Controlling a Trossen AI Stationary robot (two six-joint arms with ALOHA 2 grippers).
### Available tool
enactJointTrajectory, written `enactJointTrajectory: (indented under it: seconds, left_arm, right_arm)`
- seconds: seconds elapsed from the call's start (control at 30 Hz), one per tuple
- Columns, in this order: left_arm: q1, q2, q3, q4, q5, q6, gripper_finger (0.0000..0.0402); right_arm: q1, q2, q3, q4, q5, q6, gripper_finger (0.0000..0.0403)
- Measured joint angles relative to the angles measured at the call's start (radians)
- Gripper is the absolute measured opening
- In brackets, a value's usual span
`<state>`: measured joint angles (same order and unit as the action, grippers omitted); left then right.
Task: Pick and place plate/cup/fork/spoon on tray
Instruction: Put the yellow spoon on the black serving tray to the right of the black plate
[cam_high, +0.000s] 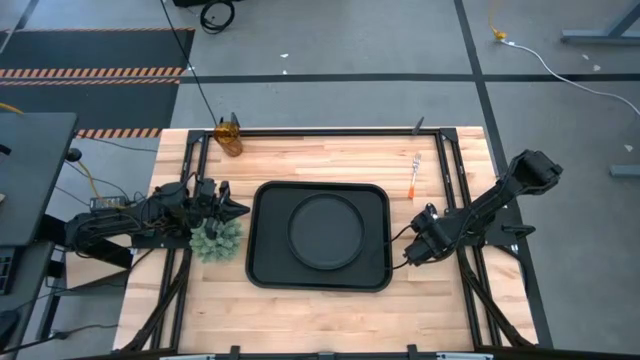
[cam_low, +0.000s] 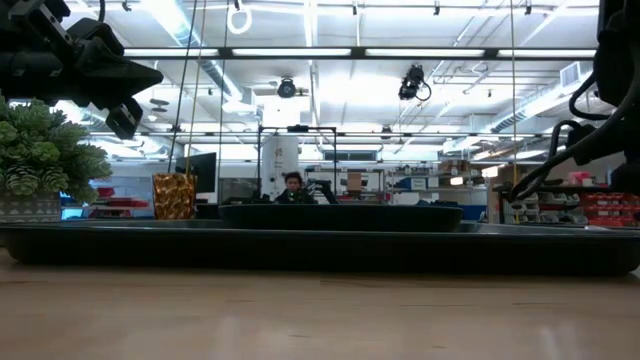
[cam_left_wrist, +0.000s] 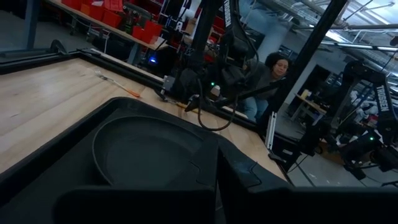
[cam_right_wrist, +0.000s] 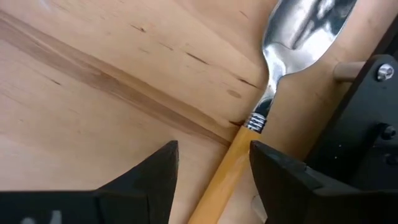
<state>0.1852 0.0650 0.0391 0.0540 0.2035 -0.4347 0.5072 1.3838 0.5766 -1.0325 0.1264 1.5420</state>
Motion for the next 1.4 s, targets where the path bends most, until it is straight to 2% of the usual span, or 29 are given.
enactJointTrajectory:
  seconds: [0.27,0.57,0.8,1.0,1.23,1.4]
  left_arm:
    - [0.000,0.000,0.000,0.000,0.000,0.000,0.0011]
    - [0.000,0.000,0.000,0.000,0.000,0.000,0.0011]
    - [0.000,0.000,0.000,0.000,0.000,0.000,0.0011]
    - [0.000,0.000,0.000,0.000,0.000,0.000,0.0011]
    - [0.000,0.000,0.000,0.000,0.000,0.000,0.0011]
    - [0.000,0.000,0.000,0.000,0.000,0.000,0.0011]
  right_arm:
    - [0.000,0.004,0.000,-0.002,0.026,0.024,0.0219]
    - [-0.018,-0.007,-0.053,0.059,0.037,0.048,0.0207]
    - [0.022,-0.032,0.015,0.113,0.057,0.057,0.0207]
    - [0.066,-0.034,0.079,0.069,0.115,0.066,0.0208]
    - [0.099,-0.035,0.056,0.019,0.101,0.169,0.0208]
    - [0.138,-0.033,0.014,0.078,0.088,0.263,0.0208]
